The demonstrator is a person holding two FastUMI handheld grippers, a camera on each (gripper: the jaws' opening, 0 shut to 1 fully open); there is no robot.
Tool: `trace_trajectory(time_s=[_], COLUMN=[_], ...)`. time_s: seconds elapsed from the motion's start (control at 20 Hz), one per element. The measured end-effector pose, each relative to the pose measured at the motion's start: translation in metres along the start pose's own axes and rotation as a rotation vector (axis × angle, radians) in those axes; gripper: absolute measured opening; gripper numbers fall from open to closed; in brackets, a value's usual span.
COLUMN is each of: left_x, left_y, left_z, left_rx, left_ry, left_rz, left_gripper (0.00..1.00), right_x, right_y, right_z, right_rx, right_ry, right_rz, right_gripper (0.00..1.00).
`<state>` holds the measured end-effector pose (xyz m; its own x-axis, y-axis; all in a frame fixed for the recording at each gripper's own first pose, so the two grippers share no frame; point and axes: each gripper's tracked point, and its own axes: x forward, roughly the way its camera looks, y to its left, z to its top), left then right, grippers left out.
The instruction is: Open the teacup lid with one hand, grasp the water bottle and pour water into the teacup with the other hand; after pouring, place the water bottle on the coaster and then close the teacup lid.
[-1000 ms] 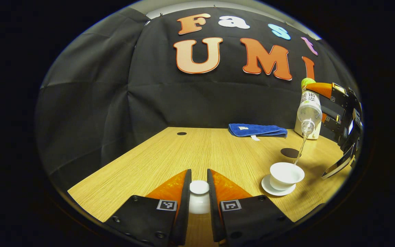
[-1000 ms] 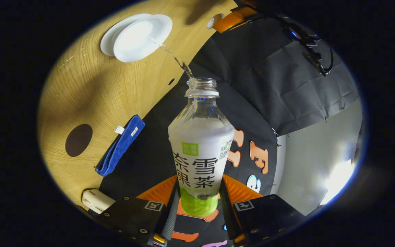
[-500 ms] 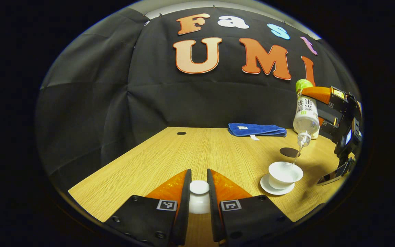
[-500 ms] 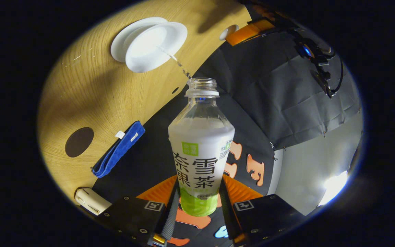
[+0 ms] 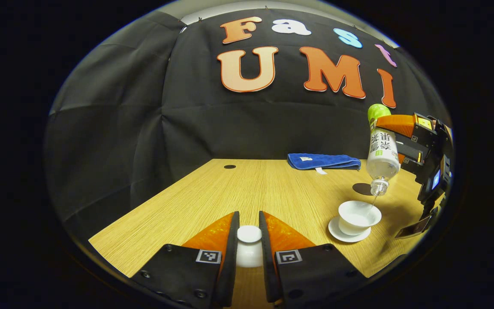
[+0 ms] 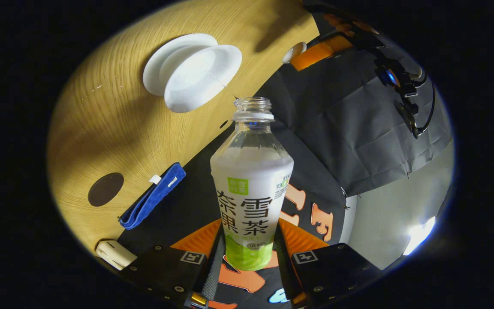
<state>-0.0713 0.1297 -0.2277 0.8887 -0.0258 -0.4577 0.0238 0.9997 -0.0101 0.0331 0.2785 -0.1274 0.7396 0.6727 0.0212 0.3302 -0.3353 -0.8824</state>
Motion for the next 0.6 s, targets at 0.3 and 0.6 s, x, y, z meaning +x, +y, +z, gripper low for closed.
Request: trace_trajectory(time_s=[0.3,0.6], left_x=[-0.003,-0.005], left_y=[-0.015,-0.039], left_z=[0.01,0.028], left_rx=[0.01,-0.005], left_ry=[-0.032,-0.071], left_rz=[-0.019,-0.068], left_gripper=[0.32,0.29], right_x=[-0.007,-0.009], right_y=[0.026,0.042], right_z=[-0.011,-0.026], right_rx=[0.258,0.659], right_ry=[0.071,0.172], right_rz=[0.102,0.167], right_gripper=[0.6,0.6])
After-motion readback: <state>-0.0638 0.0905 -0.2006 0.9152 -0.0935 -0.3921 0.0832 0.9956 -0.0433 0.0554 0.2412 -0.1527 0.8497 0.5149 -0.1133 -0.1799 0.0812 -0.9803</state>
